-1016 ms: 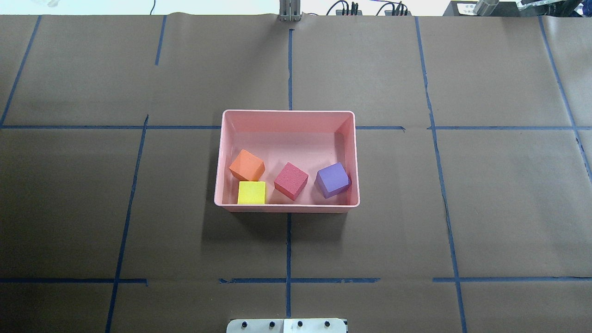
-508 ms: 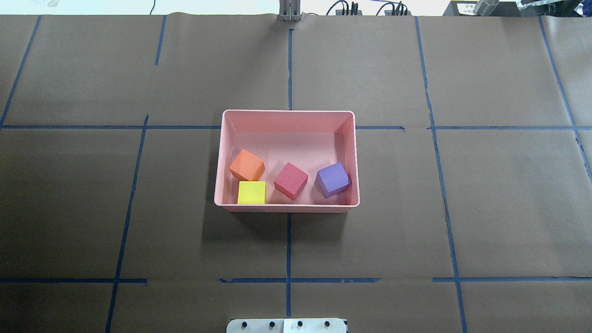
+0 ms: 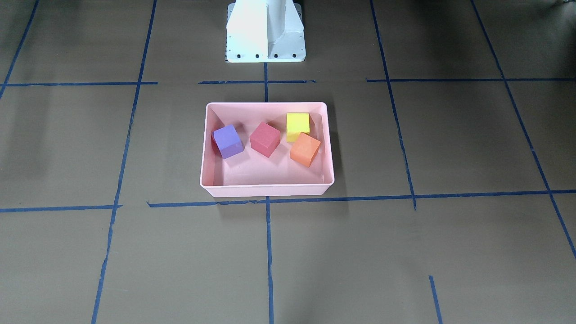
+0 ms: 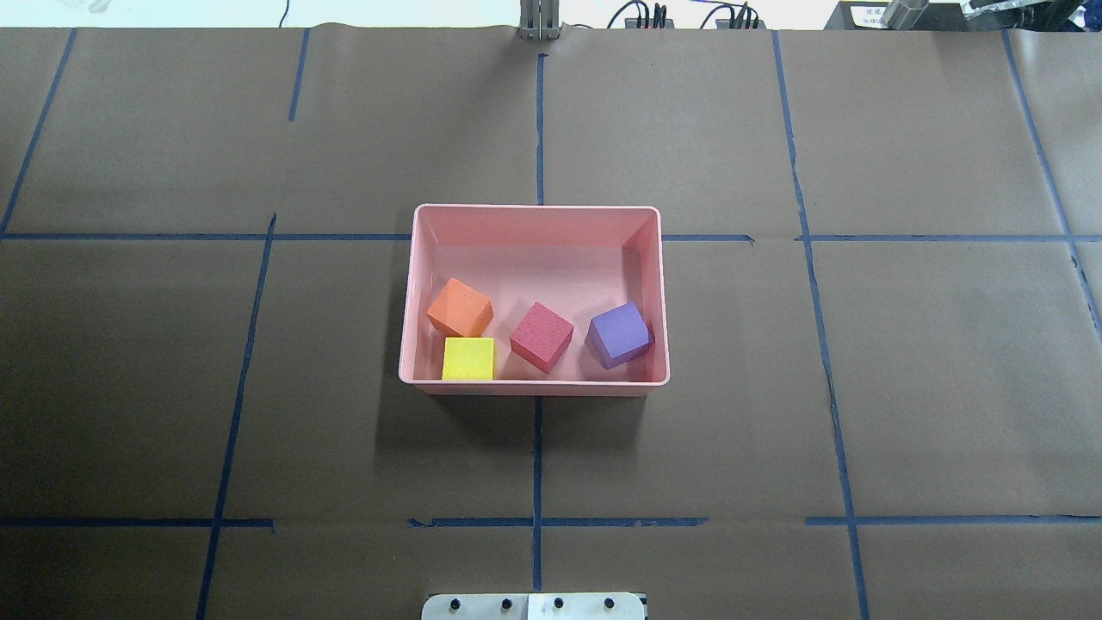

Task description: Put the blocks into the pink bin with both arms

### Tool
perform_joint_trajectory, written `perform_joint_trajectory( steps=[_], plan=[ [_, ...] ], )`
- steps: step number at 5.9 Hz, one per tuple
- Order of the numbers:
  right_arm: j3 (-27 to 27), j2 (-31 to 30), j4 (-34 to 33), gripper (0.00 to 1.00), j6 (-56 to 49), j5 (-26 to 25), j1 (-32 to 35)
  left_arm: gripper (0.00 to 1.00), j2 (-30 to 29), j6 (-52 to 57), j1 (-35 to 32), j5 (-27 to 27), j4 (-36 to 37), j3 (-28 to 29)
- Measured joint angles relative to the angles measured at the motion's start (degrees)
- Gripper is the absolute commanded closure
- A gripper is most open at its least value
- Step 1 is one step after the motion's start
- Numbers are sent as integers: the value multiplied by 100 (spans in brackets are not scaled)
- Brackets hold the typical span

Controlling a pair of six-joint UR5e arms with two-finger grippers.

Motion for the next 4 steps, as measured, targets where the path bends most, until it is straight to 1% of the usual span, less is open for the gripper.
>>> perform_joint_trajectory(
  steps=[4],
  plan=[
    [-87,-162,0,0,-19,-5,0,0,2,0,0,-9,0,-1]
  ],
)
